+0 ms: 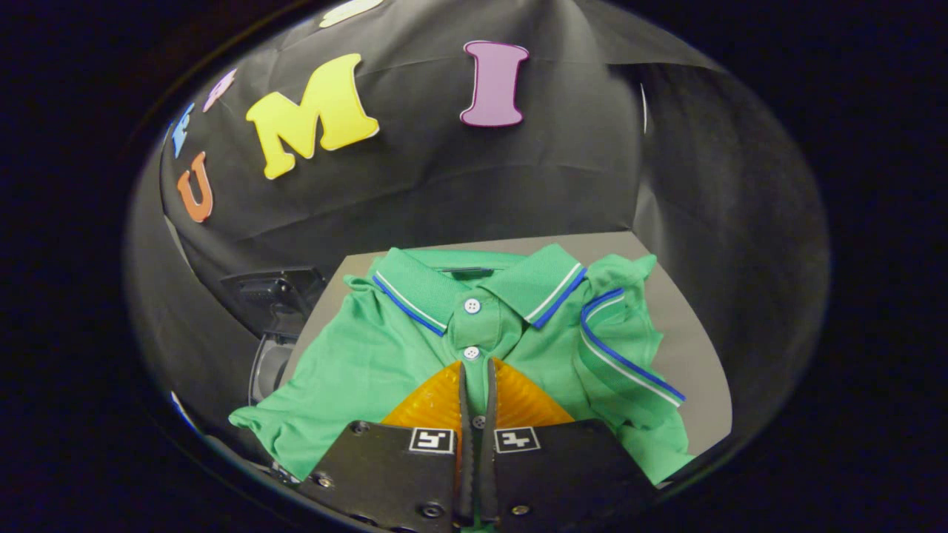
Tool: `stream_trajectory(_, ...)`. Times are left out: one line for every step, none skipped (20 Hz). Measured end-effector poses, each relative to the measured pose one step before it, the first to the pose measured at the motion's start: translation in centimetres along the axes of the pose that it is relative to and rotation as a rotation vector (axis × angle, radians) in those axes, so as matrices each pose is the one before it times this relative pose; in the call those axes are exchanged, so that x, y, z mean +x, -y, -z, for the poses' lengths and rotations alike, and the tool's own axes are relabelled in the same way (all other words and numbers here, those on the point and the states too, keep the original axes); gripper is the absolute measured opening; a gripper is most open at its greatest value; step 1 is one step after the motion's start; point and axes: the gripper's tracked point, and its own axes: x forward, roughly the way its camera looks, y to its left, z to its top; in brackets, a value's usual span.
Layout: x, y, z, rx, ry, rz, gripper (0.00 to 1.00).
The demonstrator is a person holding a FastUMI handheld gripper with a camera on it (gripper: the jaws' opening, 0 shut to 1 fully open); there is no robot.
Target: Put the clothes into the washing machine and then close the washing machine lid.
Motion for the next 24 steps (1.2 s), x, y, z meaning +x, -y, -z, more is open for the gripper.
stream_trajectory(0.033, -0.188, 0.01, 0.01563, -0.00212, -0.00837, 0.07)
stream_trajectory(-0.036, -0.327, -0.129, 0.0172, -0.00153, -0.01275, 0.07)
stream_trajectory(-0.186, -0.229, -0.068, 0.01347, -0.00153, -0.0137, 0.07)
stream_trajectory(-0.224, -0.262, -0.302, 0.00994, 0.005, -0.01367, 0.07)
stream_trajectory(-0.124, -0.122, -0.253, 0.00716, 0.00808, -0.01174, 0.07)
stream_trajectory(-0.234, -0.198, -0.51, 0.00539, 0.01162, -0.01109, 0.07)
stream_trajectory(-0.405, -0.335, -0.375, 0.00314, 0.00934, -0.01318, 0.07)
stream_trajectory(-0.444, -0.415, -0.562, 0.00259, 0.01051, -0.01424, 0.07)
stream_trajectory(-0.823, -0.734, -0.617, -0.0019, 0.00976, -0.01376, 0.07)
stream_trajectory(-1.007, -0.844, -0.428, -0.00316, 0.01674, -0.01309, 0.07)
stream_trajectory(-0.765, -0.62, -0.37, -0.00546, 0.01338, -0.01307, 0.07)
stream_trajectory(-0.569, -0.495, -0.633, -0.00243, 0.01402, -0.01212, 0.07)
stream_trajectory(-0.467, -0.638, -0.382, -0.00588, 0.00763, -0.0131, 0.07)
stream_trajectory(-0.539, -0.523, -0.559, -0.00378, 0.01544, -0.0084, 0.07)
stream_trajectory(-0.3, -0.506, -0.353, -0.00815, 0.00733, -0.01011, 0.07)
stream_trajectory(-0.485, -0.591, -0.559, -0.00271, 0.01646, -0.00843, 0.07)
stream_trajectory(-0.35, -0.415, -0.188, -0.00832, 0.00423, -0.00974, 0.07)
stream_trajectory(-0.451, -0.63, -0.33, -0.00743, 0.00588, -0.01035, 0.07)
stream_trajectory(-0.409, -0.659, -0.282, -0.00845, 0.00558, -0.01124, 0.07)
stream_trajectory(-0.336, -0.835, -0.346, -0.01111, 0.00561, -0.0134, 0.07)
stream_trajectory(-0.297, -0.787, -0.32, -0.00987, 0.00918, -0.01372, 0.07)
stream_trajectory(-0.157, -0.966, -0.502, -0.01102, 0.00435, -0.01824, 0.07)
stream_trajectory(-0.276, -1.144, -0.242, -0.0068, 0.00599, -0.02071, 0.07)
stream_trajectory(-0.096, -1.232, -0.365, -0.00549, 0.00323, -0.02738, 0.07)
